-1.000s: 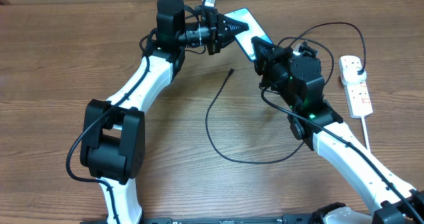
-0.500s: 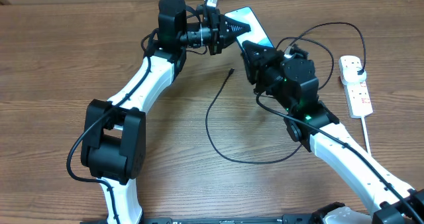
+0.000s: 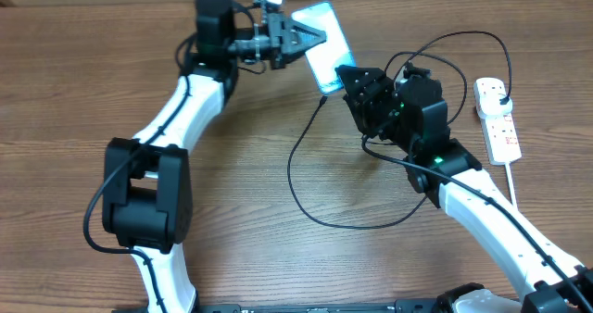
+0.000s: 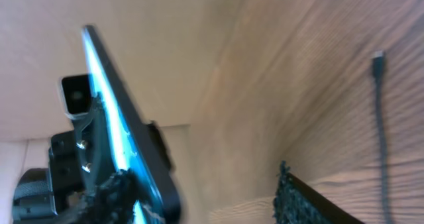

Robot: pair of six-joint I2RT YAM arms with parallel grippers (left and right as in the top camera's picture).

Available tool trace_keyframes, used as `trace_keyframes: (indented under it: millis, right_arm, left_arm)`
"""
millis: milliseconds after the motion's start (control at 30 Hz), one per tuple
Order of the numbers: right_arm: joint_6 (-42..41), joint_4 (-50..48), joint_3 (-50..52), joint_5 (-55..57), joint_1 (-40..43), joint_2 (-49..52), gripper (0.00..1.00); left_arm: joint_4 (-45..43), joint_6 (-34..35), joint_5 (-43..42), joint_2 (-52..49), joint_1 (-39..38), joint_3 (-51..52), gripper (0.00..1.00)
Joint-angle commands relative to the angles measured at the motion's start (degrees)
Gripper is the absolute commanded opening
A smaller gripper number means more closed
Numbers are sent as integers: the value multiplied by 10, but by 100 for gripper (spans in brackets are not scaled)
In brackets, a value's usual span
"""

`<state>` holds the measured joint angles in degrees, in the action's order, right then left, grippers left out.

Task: Plug charger to phone and switch on socket
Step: 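Release the phone from the right gripper and move it over the cable tip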

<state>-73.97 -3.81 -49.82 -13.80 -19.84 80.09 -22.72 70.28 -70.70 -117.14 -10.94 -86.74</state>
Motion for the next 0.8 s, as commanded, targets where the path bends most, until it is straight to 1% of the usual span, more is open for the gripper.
trace_keyframes:
  millis: [0,133,200,267,333,433,533,567,600,767]
  right_arm:
    - [141,46,-5,-59,27,3,71]
    - [238,112,-5,-112,46,3,73]
    - [273,148,-5,-124,48,3,71]
    - [292,180,-5,-125,48,3,70]
    - [311,210,-8,-124,48,3,66]
    - [335,264,-30,-115,48,3,63]
    - [366,345,-82,-83,48,4,61]
    - [379,372,-103,-71,48,5,58]
    - [391,400,-126,-61,48,7,57]
    - [442,540,-261,-25,48,39,58]
  left_arm:
    - [-11,-31,-62,8,39,-7,4]
    - [-11,-27,-79,8,73,-7,4]
    - [-11,-18,-84,8,90,-7,4]
    - [-12,-3,-83,8,106,-8,4]
    - [-19,12,-82,8,120,-8,4]
    - [-28,25,-82,8,142,-12,4]
    - [-30,28,-84,8,162,-24,4]
    - [-30,29,-85,8,168,-30,4]
    - [-30,31,-85,8,174,-35,4]
    - [-30,62,-78,8,186,-65,4]
